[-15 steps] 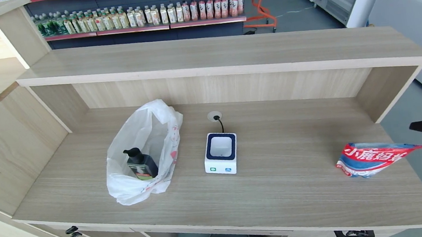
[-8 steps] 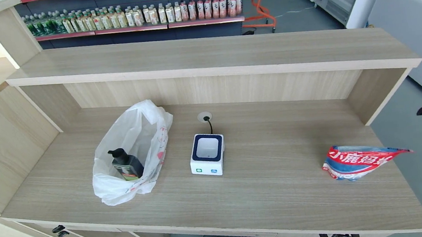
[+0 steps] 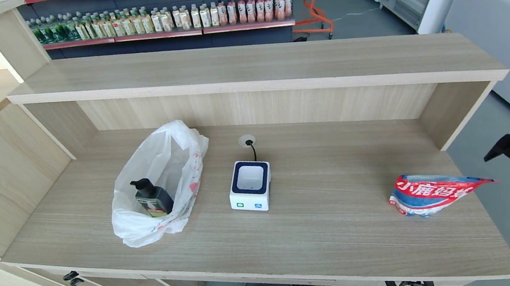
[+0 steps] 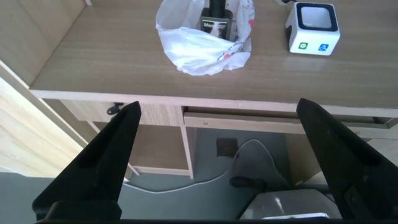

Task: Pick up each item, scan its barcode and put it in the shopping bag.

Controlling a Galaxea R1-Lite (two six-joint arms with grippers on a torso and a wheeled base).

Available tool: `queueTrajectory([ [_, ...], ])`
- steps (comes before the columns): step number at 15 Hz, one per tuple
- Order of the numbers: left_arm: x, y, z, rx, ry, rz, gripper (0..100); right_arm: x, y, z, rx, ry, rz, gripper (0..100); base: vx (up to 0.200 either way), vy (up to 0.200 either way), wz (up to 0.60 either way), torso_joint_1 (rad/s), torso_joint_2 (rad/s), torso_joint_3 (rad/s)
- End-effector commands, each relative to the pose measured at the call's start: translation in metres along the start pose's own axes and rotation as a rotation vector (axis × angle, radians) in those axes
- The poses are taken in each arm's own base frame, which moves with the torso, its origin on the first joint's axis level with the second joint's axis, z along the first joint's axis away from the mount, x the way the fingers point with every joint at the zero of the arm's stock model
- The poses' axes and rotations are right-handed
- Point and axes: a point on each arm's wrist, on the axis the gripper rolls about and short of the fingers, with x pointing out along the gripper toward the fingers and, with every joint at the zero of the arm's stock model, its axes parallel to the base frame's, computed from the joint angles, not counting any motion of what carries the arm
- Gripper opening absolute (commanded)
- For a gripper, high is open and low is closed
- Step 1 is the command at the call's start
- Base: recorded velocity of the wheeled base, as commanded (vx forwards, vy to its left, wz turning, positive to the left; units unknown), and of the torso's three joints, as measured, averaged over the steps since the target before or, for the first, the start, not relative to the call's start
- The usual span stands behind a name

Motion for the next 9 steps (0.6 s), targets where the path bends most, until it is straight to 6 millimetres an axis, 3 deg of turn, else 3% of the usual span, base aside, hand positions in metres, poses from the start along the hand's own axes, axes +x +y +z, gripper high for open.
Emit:
queueTrajectory([
  [1, 0.0, 0.0, 0.0, 0.0, 0.001, 0.0, 100, 0.035, 0.011, -0.014, -0.037, 0.07, -0.081, 100, 0.0, 0.0, 0.0, 0.0, 0.0, 0.0],
  [4, 0.0, 0.0, 0.0, 0.0, 0.001, 0.0, 100, 0.055, 0.025, -0.023, -0.054, 0.064, -0.043, 100, 0.0, 0.0, 0.0, 0.0, 0.0, 0.0],
  [8, 0.0, 0.0, 0.0, 0.0, 0.001, 0.0, 100, 0.1, 0.038, -0.034, -0.078, 0.063, -0.023, 100, 0.0, 0.0, 0.0, 0.0, 0.0, 0.0],
  [9, 0.0, 0.0, 0.0, 0.0, 0.001, 0.0, 100, 0.104, 0.04, -0.041, -0.1, 0.081, -0.033, 0, 0.0, 0.0, 0.0, 0.0, 0.0, 0.0],
])
